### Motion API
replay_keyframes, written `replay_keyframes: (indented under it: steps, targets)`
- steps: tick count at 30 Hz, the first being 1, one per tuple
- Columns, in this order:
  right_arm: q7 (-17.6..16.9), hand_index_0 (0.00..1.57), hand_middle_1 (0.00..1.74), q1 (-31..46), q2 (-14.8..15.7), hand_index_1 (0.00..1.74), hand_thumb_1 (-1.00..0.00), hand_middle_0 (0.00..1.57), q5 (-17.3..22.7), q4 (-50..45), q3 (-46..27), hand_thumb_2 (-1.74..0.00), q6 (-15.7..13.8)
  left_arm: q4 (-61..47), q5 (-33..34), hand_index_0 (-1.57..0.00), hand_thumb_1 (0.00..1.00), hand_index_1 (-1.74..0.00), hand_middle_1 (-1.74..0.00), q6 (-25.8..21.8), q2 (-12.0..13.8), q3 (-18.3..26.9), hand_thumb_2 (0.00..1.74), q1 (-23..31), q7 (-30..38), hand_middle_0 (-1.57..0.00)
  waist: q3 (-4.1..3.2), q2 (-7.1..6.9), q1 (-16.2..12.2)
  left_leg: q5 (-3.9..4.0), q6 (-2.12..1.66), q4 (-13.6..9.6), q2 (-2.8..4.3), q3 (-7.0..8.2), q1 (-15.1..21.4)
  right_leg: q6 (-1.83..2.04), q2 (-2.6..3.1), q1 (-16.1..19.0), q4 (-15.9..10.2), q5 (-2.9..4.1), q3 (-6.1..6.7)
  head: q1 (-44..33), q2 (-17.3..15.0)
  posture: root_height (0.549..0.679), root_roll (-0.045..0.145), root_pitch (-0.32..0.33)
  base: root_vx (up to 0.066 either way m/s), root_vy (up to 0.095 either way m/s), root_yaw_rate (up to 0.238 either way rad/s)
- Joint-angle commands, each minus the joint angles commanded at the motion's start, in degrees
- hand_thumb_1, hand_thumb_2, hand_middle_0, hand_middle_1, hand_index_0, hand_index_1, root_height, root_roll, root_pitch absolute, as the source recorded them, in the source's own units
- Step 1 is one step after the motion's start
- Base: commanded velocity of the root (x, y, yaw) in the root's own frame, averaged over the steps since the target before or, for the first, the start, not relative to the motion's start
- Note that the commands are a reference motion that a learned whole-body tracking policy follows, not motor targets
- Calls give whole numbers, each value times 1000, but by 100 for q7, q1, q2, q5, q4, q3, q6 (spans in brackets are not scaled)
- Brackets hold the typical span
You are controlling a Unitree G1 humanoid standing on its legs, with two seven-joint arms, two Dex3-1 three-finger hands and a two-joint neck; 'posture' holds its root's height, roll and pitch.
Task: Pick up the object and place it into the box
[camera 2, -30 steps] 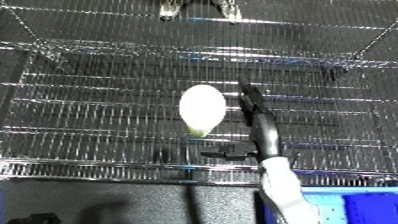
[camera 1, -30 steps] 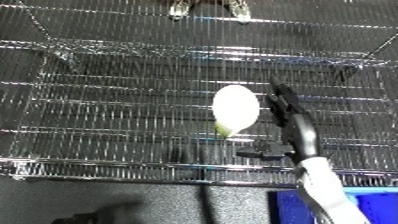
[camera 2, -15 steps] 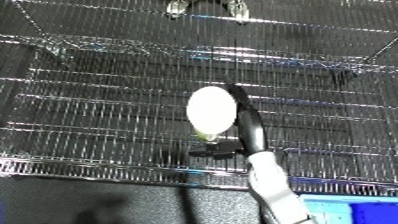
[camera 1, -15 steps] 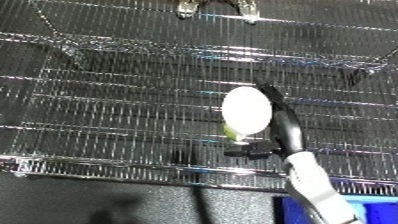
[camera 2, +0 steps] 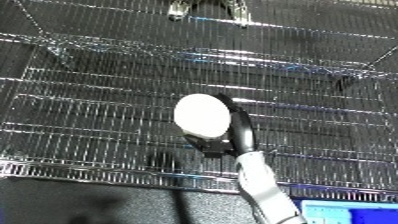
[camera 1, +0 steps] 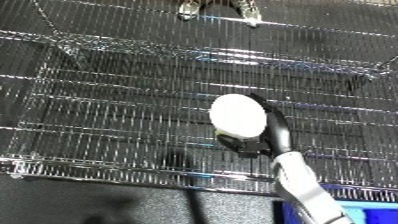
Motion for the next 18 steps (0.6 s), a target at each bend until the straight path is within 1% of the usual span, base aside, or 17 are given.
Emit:
replay_keyframes:
  steps: [4, 8, 12, 15, 18]
  targets:
    - [-32, 1256, 1392, 21, -38, 1392, -800, 1256, 31, -34, -57, -1392, -36, -32, -10, -1570, 1000, -1740, -1740, -16, 22, 19, 1740, 17, -10, -1570, 0, -11, -20, 18, 1, -67, 17, -6, 48, -6, 19, 38, -60, 18, 2, -6, 23, 601, 39, 183, -39, -12, -35]
    - [-49, 1256, 1392, 84, -57, 1392, -800, 1256, 17, -178, -117, -1392, -149, -33, 8, -1570, 1000, -1740, -1740, -51, 29, 53, 1740, 45, -38, -1570, 0, -39, -52, 34, -2, -132, 41, -4, 121, -10, 39, 106, -120, 35, 8, -25, 33, 603, 39, 179, -41, -17, -39]
    - [-89, 1256, 1392, 238, -72, 1392, -800, 1256, -113, -548, -228, -1392, -232, -42, 43, -1570, 1000, -1740, -1740, -118, 28, 98, 1740, 105, -55, -1570, 0, -89, -112, 61, -9, -265, 71, -9, 260, -6, 68, 242, -241, 56, 17, -65, 52, 607, 39, 172, -45, -13, -68]
    - [-150, 1256, 1392, 448, -99, 1392, -800, 1256, -207, -986, -359, -1392, -242, -47, 60, -1570, 1000, -1740, -1740, -173, 30, 153, 1740, 173, -64, -1570, 0, -147, -185, 80, -21, -401, 112, -16, 429, -3, 90, 403, -363, 75, 28, -62, 8, 611, 39, 163, -49, -3, -99]
    - [-167, 1256, 1392, 790, -110, 1392, -800, 1256, -143, -1579, -553, -1392, -247, -38, 77, -1570, 1000, -1740, -1740, -189, 36, 243, 1740, 258, -87, -1570, 0, -230, -284, 96, -44, -549, 173, -19, 653, -1, 111, 622, -499, 88, 45, -173, -107, 615, 41, 147, -38, 9, -132]
